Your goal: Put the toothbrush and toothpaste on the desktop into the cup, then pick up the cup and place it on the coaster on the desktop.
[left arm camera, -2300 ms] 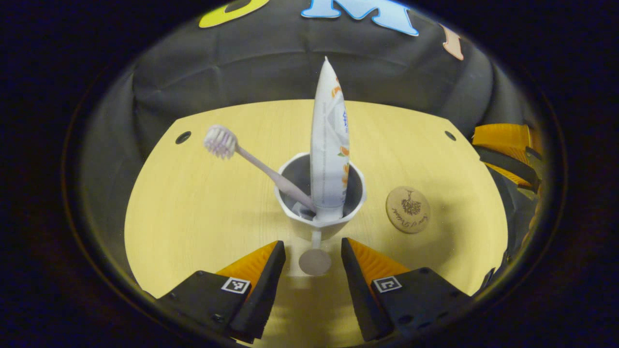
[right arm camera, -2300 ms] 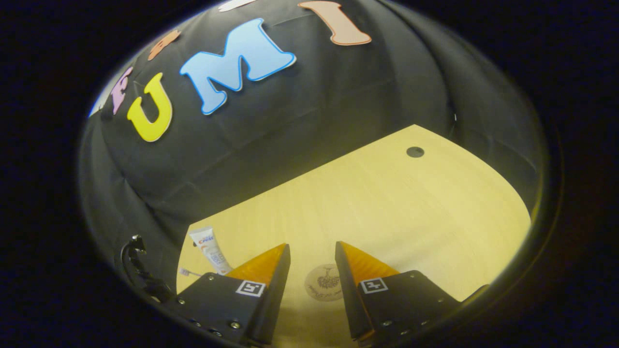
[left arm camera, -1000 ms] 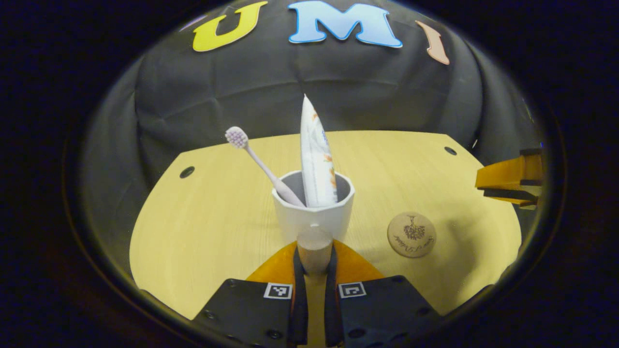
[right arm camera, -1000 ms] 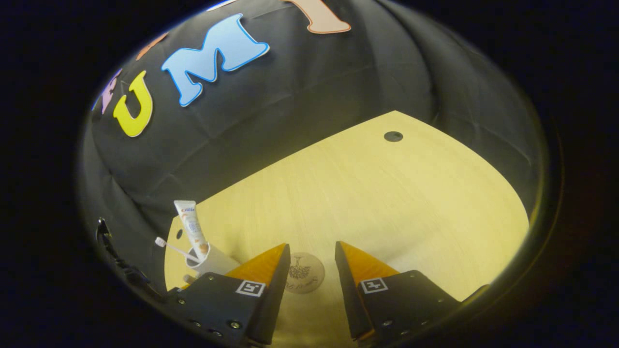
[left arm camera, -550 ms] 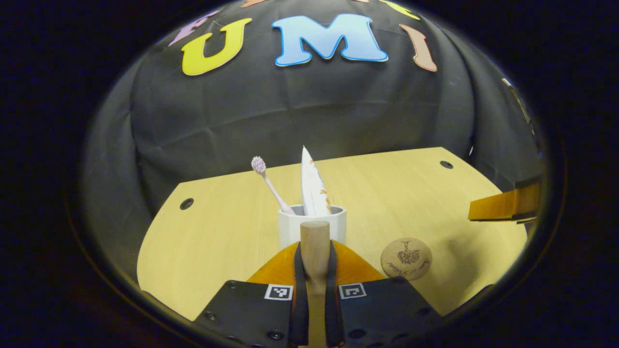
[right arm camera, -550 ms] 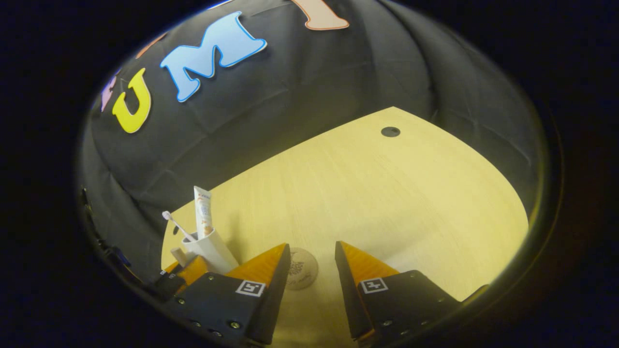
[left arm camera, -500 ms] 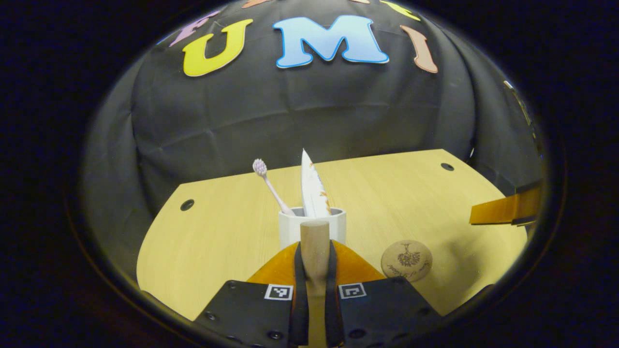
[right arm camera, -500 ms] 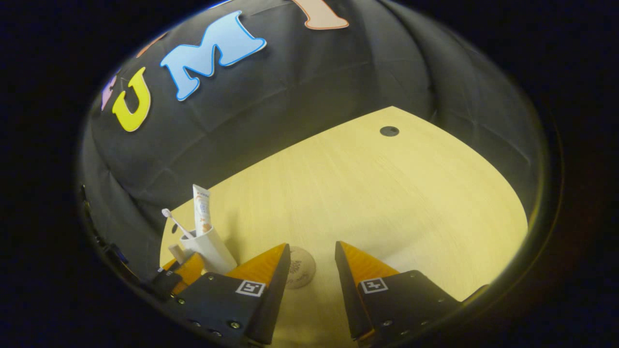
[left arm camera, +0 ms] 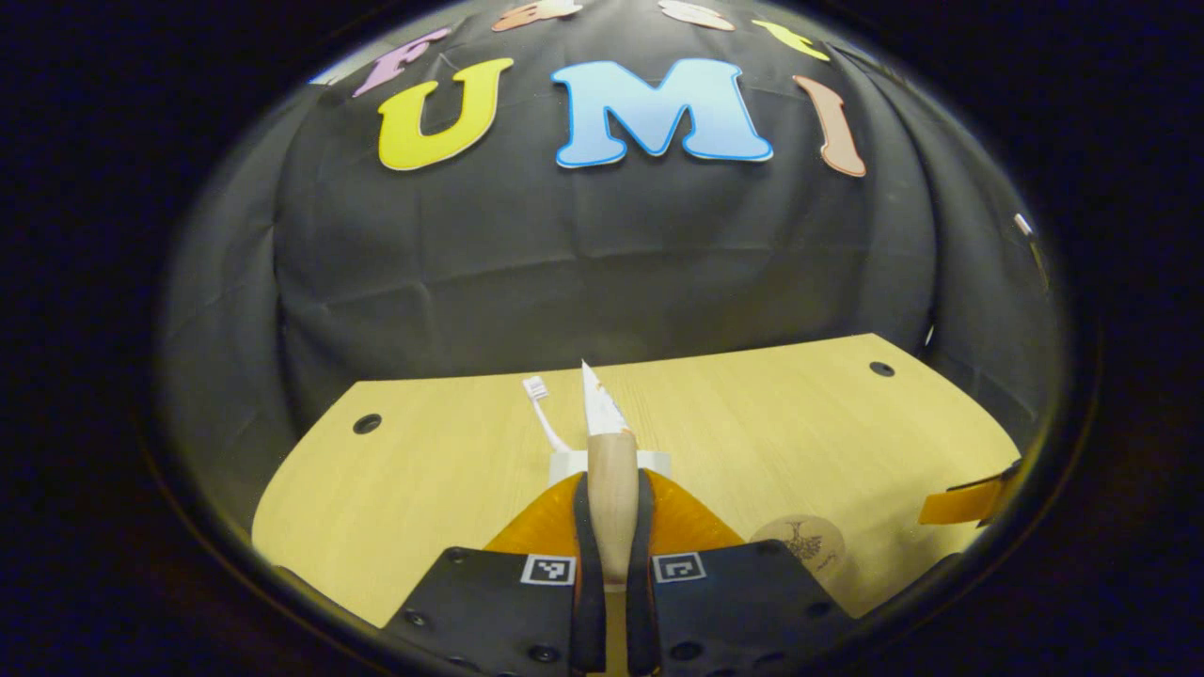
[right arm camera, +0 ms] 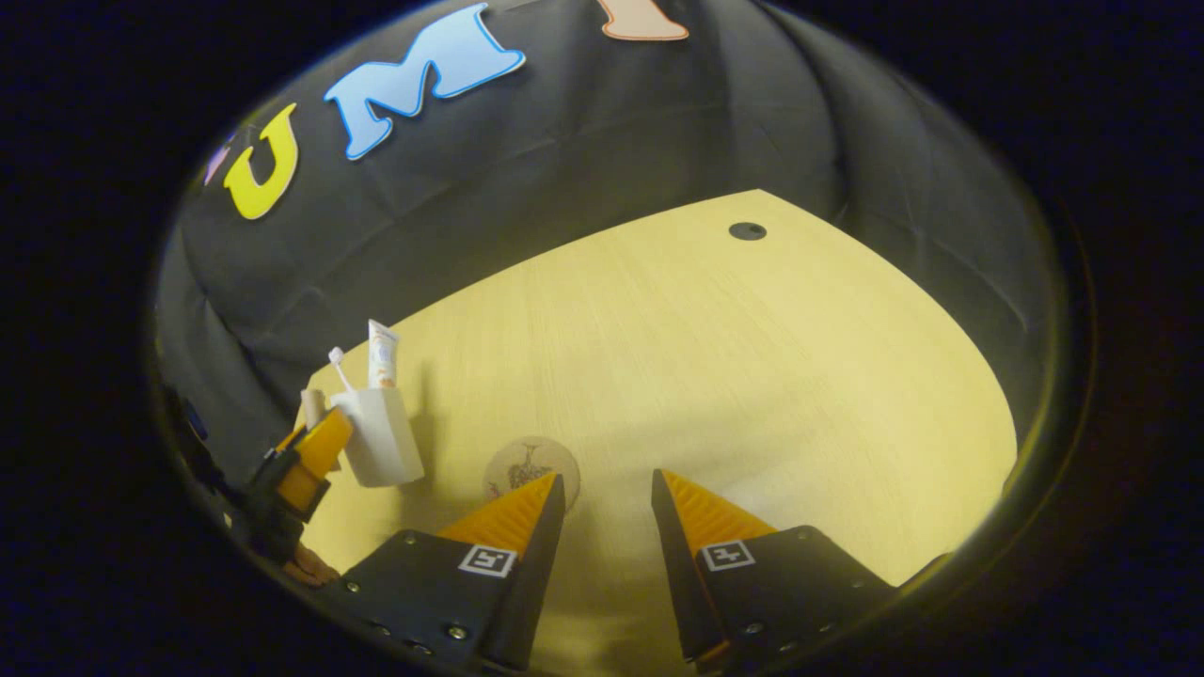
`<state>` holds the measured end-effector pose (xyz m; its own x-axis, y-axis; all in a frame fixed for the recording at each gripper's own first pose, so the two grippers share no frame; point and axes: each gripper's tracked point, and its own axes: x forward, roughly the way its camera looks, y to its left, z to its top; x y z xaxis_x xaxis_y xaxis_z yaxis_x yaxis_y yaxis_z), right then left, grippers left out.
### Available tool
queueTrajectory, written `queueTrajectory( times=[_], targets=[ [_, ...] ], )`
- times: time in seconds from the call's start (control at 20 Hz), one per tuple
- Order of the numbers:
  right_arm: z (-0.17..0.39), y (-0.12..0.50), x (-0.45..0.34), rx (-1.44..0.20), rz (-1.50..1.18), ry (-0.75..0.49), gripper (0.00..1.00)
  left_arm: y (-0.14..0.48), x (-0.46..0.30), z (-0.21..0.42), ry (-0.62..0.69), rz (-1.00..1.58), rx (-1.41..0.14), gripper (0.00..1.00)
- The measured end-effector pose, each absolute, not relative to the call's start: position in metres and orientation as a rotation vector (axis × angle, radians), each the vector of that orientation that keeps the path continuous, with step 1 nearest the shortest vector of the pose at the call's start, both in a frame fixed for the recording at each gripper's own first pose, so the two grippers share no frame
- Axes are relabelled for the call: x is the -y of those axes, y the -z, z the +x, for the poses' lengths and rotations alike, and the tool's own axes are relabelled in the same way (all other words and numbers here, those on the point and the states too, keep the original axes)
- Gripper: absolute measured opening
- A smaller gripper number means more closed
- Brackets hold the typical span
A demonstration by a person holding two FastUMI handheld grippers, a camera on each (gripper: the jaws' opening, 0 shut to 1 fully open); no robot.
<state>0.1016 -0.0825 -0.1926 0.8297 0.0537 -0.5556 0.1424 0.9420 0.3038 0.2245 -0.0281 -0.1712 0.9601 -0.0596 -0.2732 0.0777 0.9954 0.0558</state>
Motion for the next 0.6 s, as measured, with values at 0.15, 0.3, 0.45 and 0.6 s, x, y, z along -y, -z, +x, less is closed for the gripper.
queueTrajectory(
  times=[0.15, 0.3, 0.45, 0.6],
  targets=[
    [0.094, 0.203, 0.081, -0.614, 0.327, 0.041, 0.57, 0.17, 0.032, 0.234, 0.077, 0.067, -0.25, 0.14],
    [0.086, 0.208, 0.081, -0.631, 0.318, 0.039, 0.57, 0.168, 0.035, 0.239, 0.085, 0.059, -0.229, 0.21],
    [0.082, 0.209, 0.085, -0.625, 0.306, 0.041, 0.57, 0.158, 0.045, 0.241, 0.099, 0.07, -0.193, 0.13],
    [0.078, 0.206, 0.089, -0.615, 0.312, 0.048, 0.57, 0.148, 0.07, 0.238, 0.138, 0.076, -0.17, 0.13]
  ],
)
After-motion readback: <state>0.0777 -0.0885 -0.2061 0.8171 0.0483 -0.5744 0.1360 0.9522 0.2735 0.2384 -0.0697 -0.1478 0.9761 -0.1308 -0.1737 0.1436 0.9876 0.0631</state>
